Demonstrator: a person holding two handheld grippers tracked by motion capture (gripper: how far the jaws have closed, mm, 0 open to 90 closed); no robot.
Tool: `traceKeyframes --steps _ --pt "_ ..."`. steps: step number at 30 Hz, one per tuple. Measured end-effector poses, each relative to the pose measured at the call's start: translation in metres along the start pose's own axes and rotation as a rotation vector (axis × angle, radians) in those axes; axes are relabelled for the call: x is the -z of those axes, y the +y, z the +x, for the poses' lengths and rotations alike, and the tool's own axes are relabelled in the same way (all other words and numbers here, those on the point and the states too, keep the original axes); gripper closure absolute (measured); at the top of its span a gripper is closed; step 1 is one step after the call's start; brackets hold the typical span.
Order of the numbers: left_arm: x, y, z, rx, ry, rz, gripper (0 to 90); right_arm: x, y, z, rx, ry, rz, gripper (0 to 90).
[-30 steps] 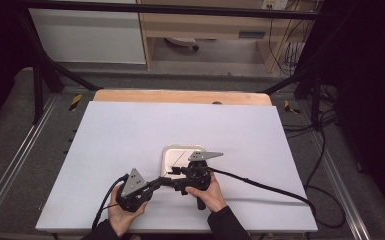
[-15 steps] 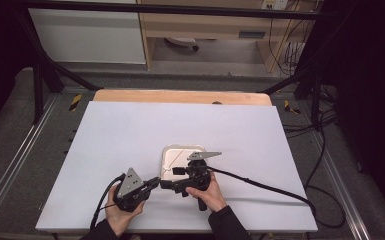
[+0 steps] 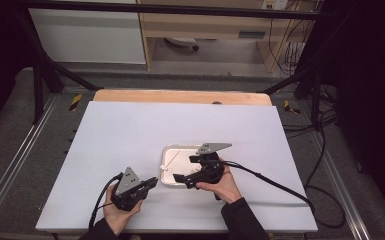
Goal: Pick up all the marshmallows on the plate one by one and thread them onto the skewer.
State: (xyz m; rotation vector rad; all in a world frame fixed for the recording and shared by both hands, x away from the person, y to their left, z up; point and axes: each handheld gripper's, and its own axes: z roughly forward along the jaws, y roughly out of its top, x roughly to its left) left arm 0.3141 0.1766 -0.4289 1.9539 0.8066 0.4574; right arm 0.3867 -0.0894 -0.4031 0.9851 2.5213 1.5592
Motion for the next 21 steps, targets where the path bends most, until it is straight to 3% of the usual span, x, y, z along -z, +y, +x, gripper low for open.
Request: traceKeyframes --steps 8,14,21 --pt "0.0 -0.002 0.002 0.012 -0.002 0.008 88.8 0.012 -0.001 -0.02 0.086 -0.128 0.088 10.9" --pt "0.001 -0.002 0.004 0.017 -0.003 0.01 88.8 0.011 -0.005 -0.035 0.133 -0.169 0.126 23.6" --pt "0.0 -0.003 0.004 0.017 -0.007 0.018 88.8 0.0 -0.012 -0.048 0.199 -0.2 0.214 36.3"
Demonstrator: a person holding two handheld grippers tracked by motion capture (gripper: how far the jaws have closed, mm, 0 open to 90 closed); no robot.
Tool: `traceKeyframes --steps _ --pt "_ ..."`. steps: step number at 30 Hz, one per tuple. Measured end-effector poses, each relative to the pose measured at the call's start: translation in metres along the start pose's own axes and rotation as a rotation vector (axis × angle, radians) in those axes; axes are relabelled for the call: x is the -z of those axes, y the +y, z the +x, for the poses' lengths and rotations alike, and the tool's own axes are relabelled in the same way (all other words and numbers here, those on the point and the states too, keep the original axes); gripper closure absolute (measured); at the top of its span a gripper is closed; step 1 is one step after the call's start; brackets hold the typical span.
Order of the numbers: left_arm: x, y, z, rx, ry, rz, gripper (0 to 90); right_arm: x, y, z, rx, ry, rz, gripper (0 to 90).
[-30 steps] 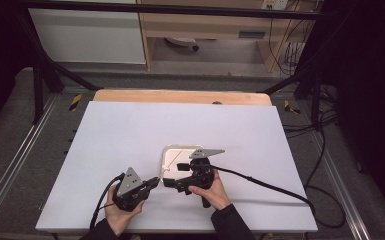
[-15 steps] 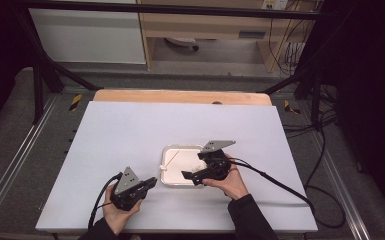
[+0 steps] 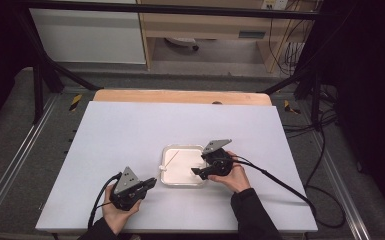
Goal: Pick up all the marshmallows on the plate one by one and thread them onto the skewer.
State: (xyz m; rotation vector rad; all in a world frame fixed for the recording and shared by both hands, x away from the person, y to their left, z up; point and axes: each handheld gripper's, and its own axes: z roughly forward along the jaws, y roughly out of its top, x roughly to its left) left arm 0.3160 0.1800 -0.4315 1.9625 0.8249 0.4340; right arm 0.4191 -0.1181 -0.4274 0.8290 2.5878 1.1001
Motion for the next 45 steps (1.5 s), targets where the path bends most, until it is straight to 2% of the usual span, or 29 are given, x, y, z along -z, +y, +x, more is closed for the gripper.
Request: traceKeyframes --steps 4,8,24,31,33,38,45 --pt "0.0 0.0 0.0 0.0 -0.003 0.002 88.8 -0.005 -0.001 -0.002 0.024 -0.007 0.011 44.7" --pt "-0.001 0.0 0.0 -0.001 -0.004 0.006 88.8 -0.008 -0.003 -0.005 0.027 -0.009 0.014 51.5" --pt "-0.001 0.0 -0.001 -0.002 -0.005 0.004 88.8 -0.015 -0.008 -0.005 0.01 0.02 0.049 66.9" --pt "-0.001 0.0 -0.001 -0.003 -0.004 0.006 88.8 -0.015 -0.01 -0.006 -0.011 0.022 0.035 70.1" --pt "-0.001 0.0 -0.001 -0.002 -0.005 0.006 88.7 -0.013 -0.01 -0.005 -0.011 0.015 0.024 70.4" --pt "-0.001 0.0 -0.001 -0.001 -0.004 0.0 88.8 0.0 -0.007 -0.006 -0.043 0.037 -0.031 70.8" --pt "0.0 0.0 -0.001 0.005 -0.004 -0.009 88.8 0.025 0.001 -0.003 -0.113 0.101 -0.159 71.1"
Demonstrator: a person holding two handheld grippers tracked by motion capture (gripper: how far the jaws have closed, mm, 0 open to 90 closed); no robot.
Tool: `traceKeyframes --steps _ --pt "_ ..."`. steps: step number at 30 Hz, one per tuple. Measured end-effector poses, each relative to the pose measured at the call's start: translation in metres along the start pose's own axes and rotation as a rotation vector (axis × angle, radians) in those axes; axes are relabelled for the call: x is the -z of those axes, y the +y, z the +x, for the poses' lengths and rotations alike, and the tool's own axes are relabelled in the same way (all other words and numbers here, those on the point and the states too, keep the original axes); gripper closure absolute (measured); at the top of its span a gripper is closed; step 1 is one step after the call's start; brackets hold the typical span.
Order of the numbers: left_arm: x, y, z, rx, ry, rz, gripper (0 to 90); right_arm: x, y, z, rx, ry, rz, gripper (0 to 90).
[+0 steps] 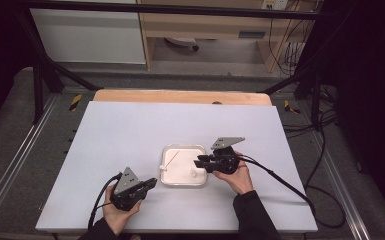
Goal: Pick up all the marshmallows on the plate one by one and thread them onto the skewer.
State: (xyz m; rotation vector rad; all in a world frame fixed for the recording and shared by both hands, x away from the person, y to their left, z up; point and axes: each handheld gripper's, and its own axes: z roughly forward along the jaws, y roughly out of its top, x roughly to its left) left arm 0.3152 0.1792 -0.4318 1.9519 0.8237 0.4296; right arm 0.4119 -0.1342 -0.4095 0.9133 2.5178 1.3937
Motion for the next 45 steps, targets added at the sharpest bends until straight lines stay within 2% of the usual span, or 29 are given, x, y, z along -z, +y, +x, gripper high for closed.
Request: traceKeyframes --steps 10,21,30,45 --pt "0.002 0.0 0.0 0.003 -0.003 -0.025 88.8 0.024 0.015 0.007 -0.106 0.082 -0.174 72.6" --pt "0.005 0.001 -0.003 -0.001 -0.006 -0.052 88.8 0.021 0.034 0.012 -0.187 0.16 -0.286 72.6" --pt "0.007 0.002 -0.004 -0.001 -0.006 -0.072 88.9 0.014 0.039 0.006 -0.247 0.203 -0.321 72.2" --pt "0.009 0.002 -0.005 -0.005 -0.005 -0.084 88.8 0.007 0.043 0.004 -0.3 0.235 -0.345 72.5"
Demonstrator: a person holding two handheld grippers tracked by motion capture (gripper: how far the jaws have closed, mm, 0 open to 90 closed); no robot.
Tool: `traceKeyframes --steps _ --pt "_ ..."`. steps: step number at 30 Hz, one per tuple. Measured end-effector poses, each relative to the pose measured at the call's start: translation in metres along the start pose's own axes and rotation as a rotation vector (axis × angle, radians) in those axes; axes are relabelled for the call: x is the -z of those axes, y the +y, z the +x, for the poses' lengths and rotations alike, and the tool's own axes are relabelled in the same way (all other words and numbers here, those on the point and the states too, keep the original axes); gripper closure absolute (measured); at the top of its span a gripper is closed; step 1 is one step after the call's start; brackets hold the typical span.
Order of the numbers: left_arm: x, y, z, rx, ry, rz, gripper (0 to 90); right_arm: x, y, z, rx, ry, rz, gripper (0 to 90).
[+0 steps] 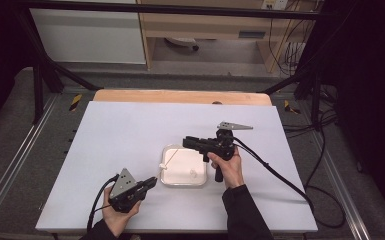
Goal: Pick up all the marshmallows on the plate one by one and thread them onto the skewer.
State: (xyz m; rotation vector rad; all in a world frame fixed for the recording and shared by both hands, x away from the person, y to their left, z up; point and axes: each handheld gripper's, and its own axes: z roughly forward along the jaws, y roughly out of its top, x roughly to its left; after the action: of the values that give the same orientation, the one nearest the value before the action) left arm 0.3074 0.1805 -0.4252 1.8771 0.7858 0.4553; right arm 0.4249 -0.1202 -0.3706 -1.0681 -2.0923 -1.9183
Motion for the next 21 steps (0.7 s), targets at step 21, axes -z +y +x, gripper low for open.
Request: traceKeyframes --steps 21 --pt "-0.001 0.0 -0.001 -0.01 -0.003 0.003 88.8 -0.013 -0.008 -0.01 -0.058 0.041 0.034 72.8"
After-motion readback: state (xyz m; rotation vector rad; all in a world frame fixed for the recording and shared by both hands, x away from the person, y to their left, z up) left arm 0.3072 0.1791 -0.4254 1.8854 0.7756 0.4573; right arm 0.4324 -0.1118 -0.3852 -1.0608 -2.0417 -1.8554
